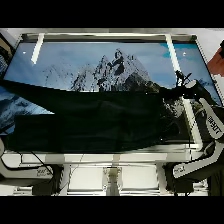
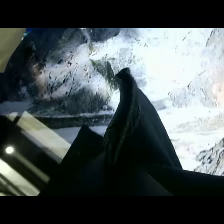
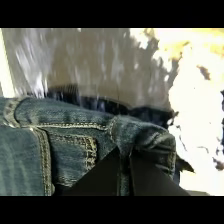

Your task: Fold the clothes and pants, and hang the long-sleeved shirts on hangers.

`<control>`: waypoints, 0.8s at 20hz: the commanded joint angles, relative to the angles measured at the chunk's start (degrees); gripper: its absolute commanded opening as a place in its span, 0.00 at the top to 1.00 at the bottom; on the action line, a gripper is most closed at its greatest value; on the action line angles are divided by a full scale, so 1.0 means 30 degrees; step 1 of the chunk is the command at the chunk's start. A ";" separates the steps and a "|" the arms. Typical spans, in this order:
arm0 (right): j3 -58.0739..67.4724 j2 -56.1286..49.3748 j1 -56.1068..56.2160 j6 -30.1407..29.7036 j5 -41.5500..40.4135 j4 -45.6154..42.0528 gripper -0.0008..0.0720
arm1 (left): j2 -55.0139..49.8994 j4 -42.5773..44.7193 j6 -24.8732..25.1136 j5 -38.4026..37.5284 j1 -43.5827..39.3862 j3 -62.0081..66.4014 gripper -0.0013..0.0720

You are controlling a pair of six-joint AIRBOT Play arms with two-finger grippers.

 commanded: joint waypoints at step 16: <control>0.1122 -0.0015 -0.0189 0.5428 -0.5763 0.0182 0.95 | -0.5049 0.0036 -0.1435 0.6084 0.1042 0.0007 0.95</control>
